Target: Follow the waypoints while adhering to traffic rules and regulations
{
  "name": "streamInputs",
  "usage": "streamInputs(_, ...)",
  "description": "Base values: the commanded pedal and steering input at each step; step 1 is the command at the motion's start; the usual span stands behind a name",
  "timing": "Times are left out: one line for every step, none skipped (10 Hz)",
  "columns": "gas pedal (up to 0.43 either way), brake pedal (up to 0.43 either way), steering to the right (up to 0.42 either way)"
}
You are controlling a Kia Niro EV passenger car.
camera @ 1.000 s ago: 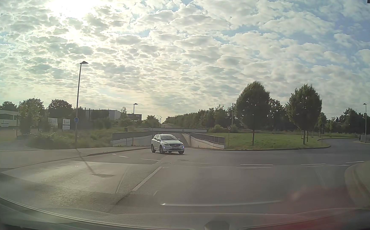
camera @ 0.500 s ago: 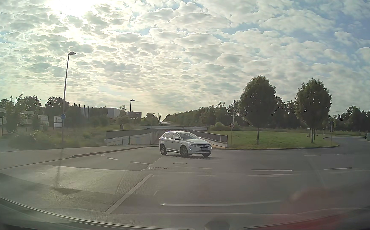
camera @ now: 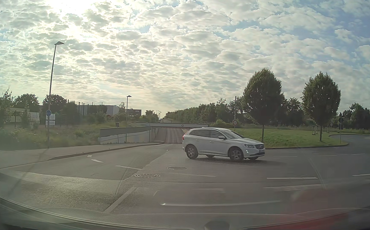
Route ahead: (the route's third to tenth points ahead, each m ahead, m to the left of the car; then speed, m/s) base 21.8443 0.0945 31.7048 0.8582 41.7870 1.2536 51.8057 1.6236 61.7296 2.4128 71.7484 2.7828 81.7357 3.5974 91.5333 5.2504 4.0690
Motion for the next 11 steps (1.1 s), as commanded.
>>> streamInputs(0.000,0.354,0.001)
streamInputs(0.000,0.360,0.001)
streamInputs(0.000,0.366,0.001)
streamInputs(0.000,0.372,0.001)
streamInputs(0.000,0.372,0.001)
streamInputs(0.000,0.372,0.001)
streamInputs(0.000,0.372,0.001)
streamInputs(0.000,0.372,0.001)
streamInputs(0.000,0.372,0.001)
streamInputs(0.000,0.372,0.001)
streamInputs(0.000,0.372,0.001)
